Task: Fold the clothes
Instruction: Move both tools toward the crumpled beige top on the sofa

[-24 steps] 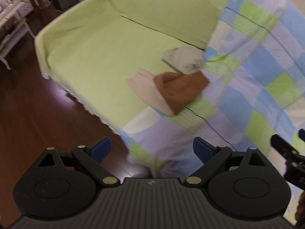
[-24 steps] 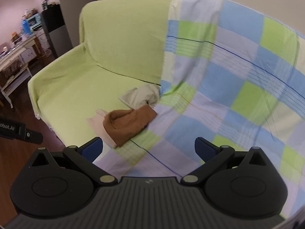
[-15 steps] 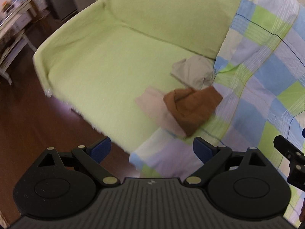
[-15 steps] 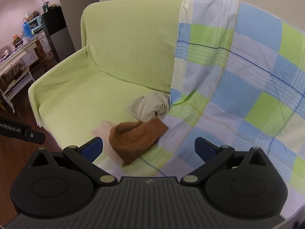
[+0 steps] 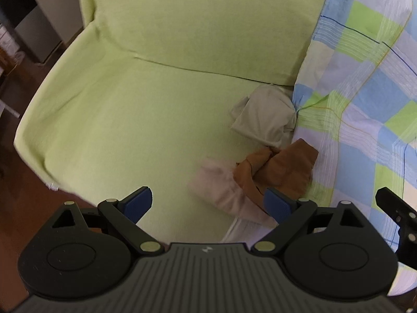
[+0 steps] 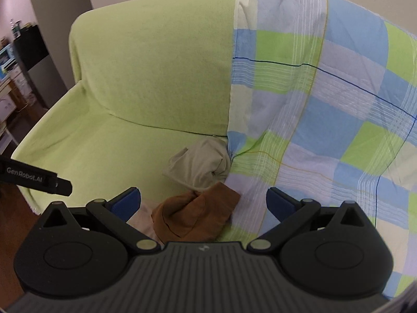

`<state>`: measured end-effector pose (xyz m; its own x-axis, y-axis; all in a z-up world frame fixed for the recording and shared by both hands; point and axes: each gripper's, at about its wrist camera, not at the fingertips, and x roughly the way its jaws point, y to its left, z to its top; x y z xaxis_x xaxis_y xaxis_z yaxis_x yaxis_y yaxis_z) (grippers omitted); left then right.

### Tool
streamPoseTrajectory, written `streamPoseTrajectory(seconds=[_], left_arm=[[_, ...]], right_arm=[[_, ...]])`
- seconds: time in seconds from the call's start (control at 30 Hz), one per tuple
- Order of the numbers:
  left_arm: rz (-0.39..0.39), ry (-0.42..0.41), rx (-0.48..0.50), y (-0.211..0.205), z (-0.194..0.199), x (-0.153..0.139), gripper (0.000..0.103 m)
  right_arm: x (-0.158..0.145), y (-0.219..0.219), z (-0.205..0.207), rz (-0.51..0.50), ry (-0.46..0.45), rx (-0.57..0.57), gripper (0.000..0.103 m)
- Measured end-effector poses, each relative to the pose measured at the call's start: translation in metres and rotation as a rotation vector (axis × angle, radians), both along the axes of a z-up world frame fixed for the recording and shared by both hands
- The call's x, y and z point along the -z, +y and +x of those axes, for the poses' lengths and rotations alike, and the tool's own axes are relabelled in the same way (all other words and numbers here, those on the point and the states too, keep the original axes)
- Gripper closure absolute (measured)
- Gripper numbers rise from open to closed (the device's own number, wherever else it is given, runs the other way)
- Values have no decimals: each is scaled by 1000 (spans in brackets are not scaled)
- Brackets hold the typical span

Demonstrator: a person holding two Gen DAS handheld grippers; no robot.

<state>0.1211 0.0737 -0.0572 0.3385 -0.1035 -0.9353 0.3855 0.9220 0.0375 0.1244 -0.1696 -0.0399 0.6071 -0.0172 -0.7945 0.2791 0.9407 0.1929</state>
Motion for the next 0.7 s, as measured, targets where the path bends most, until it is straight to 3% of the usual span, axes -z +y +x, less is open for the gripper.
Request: streamPoseTrajectory(seconds=[0.33,0.53,0.7], left_arm=[[25,75,-32,-45,69,28,9],[62,72,-65,-49,80,57,9],[58,117,-123,-51,88,83,9]], right_arm=[[20,-9,38,3,40,35,2],[46,-35,66,29,78,7,2],[75,-43,88,40,103,-35,2]])
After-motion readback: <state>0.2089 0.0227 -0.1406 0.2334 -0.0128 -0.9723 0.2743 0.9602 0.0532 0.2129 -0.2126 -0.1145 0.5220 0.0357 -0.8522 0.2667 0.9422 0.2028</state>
